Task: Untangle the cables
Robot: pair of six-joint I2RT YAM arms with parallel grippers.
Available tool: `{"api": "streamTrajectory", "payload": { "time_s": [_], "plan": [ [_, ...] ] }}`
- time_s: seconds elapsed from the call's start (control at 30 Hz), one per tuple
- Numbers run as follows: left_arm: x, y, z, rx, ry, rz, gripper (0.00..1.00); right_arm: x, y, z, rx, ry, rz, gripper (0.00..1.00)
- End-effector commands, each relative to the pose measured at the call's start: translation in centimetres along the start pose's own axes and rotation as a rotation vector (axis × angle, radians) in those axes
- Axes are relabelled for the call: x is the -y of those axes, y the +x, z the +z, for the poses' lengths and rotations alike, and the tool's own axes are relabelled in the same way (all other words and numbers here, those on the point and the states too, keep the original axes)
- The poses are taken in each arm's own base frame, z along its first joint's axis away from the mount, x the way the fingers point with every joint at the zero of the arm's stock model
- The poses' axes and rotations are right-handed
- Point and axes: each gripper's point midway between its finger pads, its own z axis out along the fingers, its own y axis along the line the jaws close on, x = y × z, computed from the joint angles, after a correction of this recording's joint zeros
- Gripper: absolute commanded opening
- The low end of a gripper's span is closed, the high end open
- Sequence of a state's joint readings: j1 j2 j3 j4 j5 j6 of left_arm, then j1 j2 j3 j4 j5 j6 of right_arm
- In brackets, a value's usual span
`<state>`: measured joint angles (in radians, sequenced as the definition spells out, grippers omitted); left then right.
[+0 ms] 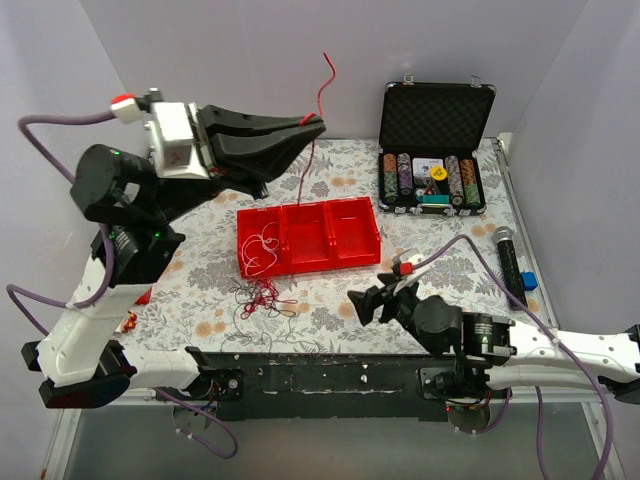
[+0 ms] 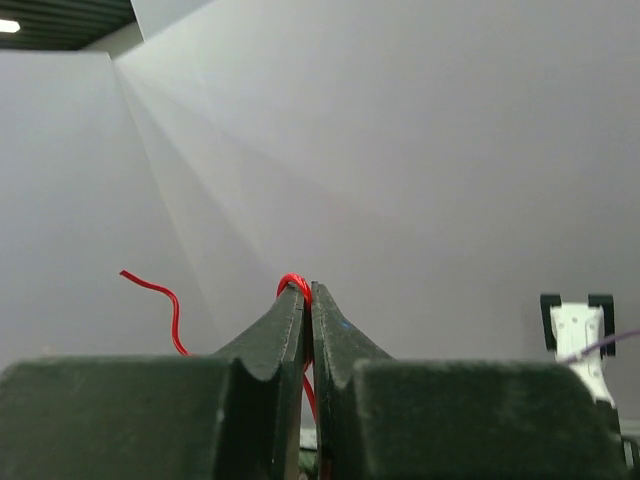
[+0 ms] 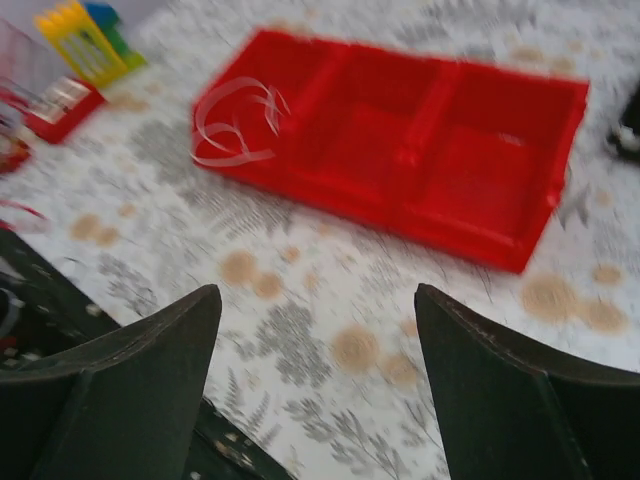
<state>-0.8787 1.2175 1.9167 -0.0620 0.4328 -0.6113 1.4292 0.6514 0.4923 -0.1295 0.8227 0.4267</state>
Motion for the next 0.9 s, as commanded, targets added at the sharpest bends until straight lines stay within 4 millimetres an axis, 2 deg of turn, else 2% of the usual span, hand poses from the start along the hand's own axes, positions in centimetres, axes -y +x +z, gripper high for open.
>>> {"api": "streamTrajectory", "payload": {
  "time_s": [0.0,0.1,0.23,0.33,0.47,0.63,0.77,0.87],
  "plan": [
    [-0.3,3.7,-0.5,-0.087,-0.019,-0.014,0.00,-5.7,-13.9,-2.2,0.327,-0.213,-0.006,0.87],
    [0.0,4.6,-0.7,-0.104,-0.012,-0.024,0.00,-8.9,-17.5,-3.4,0.415,-0.341,-0.049,0.88],
    [0.1,4.9,-0.8,-0.111,-0.010,-0.040,0.00,-9.7,-20.0,-3.7,0.519,-0.355,-0.105,0.89],
    [0.3,4.8,-0.7,-0.108,-0.001,-0.050,0.00,-9.7,-20.3,-3.1,0.554,-0.318,-0.135,0.89],
    [0.6,4.5,-0.5,-0.099,0.016,-0.068,0.00,-8.0,-20.7,-1.9,0.578,-0.177,-0.176,0.86],
    [0.7,3.9,-0.3,-0.086,0.026,-0.077,0.00,-6.8,-22.3,-2.6,0.611,-0.125,-0.185,0.84],
    [0.8,4.0,-0.4,-0.084,0.027,-0.080,0.00,-6.9,-22.0,-2.5,0.584,-0.124,-0.210,0.80],
    [0.7,4.1,-0.3,-0.085,0.026,-0.078,0.00,-7.4,-21.7,-3.0,0.575,-0.189,-0.197,0.75]
  ]
}}
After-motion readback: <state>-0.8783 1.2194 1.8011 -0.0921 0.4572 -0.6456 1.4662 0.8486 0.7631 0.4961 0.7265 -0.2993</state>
